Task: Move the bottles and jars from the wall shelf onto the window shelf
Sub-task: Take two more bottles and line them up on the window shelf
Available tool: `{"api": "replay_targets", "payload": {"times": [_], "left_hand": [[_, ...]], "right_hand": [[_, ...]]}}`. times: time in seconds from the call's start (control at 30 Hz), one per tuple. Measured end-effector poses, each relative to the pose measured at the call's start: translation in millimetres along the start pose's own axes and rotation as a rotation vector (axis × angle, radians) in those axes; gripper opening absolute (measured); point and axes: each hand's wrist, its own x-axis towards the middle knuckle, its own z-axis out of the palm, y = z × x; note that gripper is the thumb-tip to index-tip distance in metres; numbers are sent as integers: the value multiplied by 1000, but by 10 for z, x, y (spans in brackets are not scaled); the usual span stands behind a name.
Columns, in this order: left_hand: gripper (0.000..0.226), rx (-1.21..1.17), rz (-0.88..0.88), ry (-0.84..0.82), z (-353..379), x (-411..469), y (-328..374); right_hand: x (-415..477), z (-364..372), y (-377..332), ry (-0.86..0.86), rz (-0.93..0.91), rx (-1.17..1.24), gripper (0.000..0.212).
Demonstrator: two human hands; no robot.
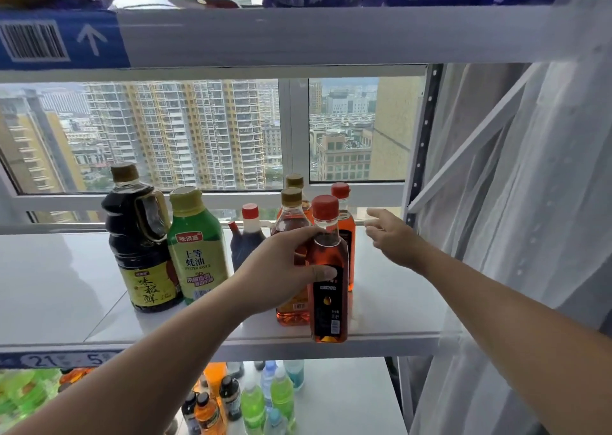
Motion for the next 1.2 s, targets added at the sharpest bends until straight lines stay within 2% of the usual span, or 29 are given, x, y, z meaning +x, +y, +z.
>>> {"api": "replay_targets", "payload": {"times": [0.07,0.2,0.3,0.43,0.53,0.8,0.93,1.2], "left_hand": [[47,7,-3,8,67,43,7],[54,52,-19,-15,242,123,30],[56,83,-31,-26,376,183,37],[60,89,-58,-29,464,234,30],[60,110,-64,-12,500,267,23],[61,99,-113,31,557,317,0],[63,86,-107,65,591,296,-2],[66,121,-32,181,510,228,-45]], "right_hand": [[-167,-37,63,97,19,88,43],[-585,98,138,157,74,311,38],[-853,288,137,104,125,471,40],[-1016,534,27,-23,126,615,68],[-1072,668,-1,-43,111,675,58],[-1063,867,90,-27,-15,556,25],[-1104,903,227,27,-49,386,42],[-968,851,253,60,-68,300,46]]}}
